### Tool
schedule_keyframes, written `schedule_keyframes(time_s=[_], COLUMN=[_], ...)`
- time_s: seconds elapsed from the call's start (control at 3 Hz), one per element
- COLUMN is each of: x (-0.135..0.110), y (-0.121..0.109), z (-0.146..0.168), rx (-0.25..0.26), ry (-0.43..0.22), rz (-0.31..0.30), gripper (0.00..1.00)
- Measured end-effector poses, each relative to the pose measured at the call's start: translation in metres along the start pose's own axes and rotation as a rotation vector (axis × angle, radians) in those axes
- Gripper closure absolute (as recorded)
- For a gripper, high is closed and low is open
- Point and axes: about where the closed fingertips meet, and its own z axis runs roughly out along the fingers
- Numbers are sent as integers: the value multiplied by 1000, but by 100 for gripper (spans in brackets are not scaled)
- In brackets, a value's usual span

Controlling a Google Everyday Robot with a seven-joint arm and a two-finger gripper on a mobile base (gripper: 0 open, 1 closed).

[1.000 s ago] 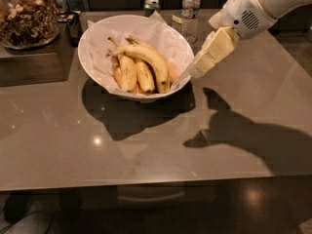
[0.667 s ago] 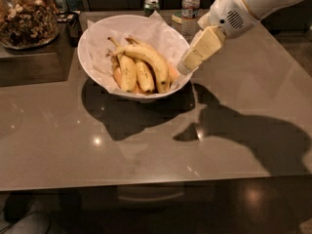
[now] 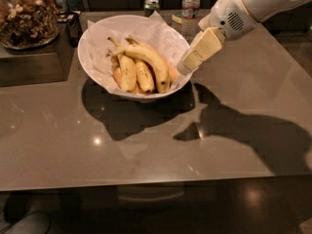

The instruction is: Pick banana from white bowl

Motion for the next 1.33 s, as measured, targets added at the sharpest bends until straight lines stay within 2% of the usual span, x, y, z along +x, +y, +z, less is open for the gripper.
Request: schedule_keyframes(time_s=[0.33,0.67,1.33], x=[-11,-24,-24], y=[2,4,4], z=[21,41,42], rx=[-50,-77,-78], ry=[-25,-31,-30], rz=[6,6,6], gripper=[0,0,27])
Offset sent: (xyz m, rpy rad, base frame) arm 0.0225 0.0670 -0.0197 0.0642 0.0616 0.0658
